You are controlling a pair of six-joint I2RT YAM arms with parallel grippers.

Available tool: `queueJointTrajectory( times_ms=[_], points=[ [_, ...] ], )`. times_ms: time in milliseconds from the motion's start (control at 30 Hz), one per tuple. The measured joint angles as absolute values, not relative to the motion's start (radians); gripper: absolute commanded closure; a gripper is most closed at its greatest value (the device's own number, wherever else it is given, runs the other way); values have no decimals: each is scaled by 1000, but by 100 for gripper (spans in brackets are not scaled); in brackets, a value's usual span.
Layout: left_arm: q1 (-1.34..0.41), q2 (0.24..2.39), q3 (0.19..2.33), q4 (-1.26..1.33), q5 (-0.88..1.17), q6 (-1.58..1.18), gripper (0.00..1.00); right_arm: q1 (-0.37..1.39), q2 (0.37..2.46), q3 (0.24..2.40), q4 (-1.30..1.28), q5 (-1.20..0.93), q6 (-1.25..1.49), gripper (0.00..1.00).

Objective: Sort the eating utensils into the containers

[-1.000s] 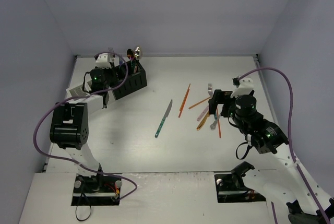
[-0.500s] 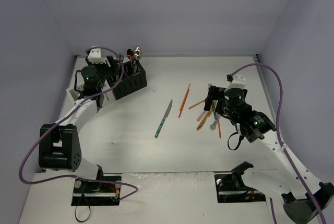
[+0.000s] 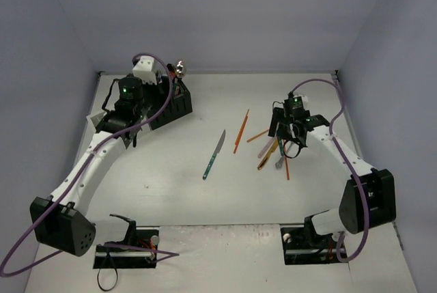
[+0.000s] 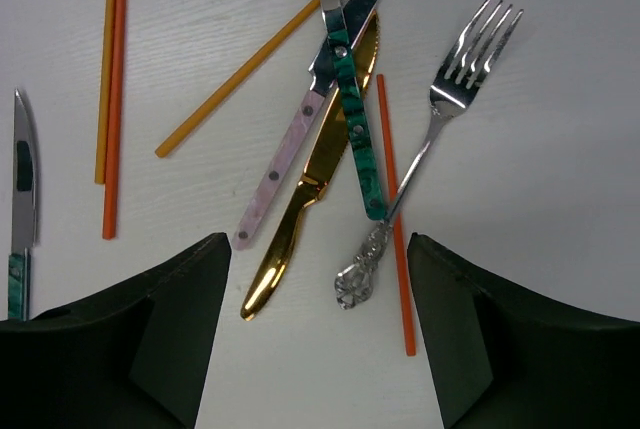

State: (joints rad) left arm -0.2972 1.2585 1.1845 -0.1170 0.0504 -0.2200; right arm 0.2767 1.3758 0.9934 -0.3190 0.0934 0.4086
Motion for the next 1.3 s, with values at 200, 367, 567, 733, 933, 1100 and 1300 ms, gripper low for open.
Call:
queueJointTrajectory(
  times_ms=[200,367,567,733,933,1100,1300],
  points=[
    [-319,1233,1199,-337,68,-246,28,227,1585,1059,-265,16,360,51],
    [-321,1218,1193,-424,83,-261,28,182,1664,1083,-247,-17,320,52],
    [-332,1192,1169,-454,89,-274,28,162,1738,1114,-219,-37,283,57],
    [-335,1191,1167,-473,89,-278,28,163,1786,1116,-205,-48,270,64],
    [-335,1191,1160,-476,89,-294,28,164,1817,1116,-180,-51,258,79],
    [-335,1193,1148,-481,97,-310,28,164,1818,1115,-164,-54,249,87],
    [-335,1204,1148,-482,122,-329,28,164,1818,1110,-143,-55,233,84]
  ],
)
